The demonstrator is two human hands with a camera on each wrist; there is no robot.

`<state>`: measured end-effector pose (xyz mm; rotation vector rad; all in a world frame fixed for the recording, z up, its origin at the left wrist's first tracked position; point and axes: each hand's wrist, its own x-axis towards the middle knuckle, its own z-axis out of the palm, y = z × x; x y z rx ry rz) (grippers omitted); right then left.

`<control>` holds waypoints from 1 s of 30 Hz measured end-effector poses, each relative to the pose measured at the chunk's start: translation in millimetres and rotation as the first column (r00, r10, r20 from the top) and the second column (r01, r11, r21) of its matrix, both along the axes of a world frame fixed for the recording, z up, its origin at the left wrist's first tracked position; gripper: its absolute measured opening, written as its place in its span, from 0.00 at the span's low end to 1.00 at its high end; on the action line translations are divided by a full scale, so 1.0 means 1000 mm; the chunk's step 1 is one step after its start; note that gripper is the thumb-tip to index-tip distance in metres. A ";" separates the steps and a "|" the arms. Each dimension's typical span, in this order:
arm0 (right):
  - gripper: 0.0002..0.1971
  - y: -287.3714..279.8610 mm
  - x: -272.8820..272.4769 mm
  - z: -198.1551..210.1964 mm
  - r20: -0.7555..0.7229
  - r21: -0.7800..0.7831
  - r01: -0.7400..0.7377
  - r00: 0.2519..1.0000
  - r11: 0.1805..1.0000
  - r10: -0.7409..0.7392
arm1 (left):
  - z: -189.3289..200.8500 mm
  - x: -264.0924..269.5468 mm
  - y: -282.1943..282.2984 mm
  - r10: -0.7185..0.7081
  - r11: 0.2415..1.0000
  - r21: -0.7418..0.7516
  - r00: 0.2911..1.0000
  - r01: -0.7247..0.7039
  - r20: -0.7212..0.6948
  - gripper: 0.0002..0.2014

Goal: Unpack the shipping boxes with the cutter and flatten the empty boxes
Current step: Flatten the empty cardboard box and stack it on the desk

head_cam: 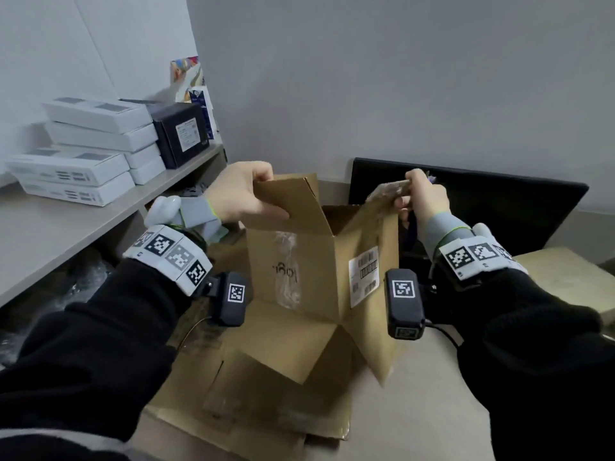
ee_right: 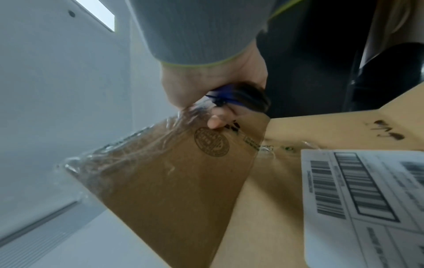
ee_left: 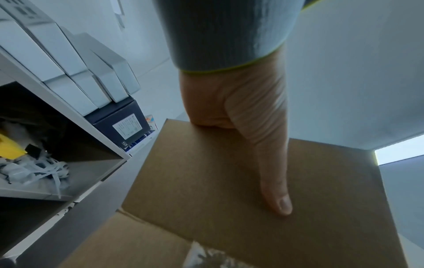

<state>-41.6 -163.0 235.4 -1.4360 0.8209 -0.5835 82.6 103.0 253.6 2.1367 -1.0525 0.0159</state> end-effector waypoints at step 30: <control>0.15 0.131 0.061 -0.137 -0.856 -0.339 -0.876 0.438 0.342 0.273 | -0.174 -0.004 0.136 0.487 0.873 0.372 0.550 -0.314 -0.678 0.17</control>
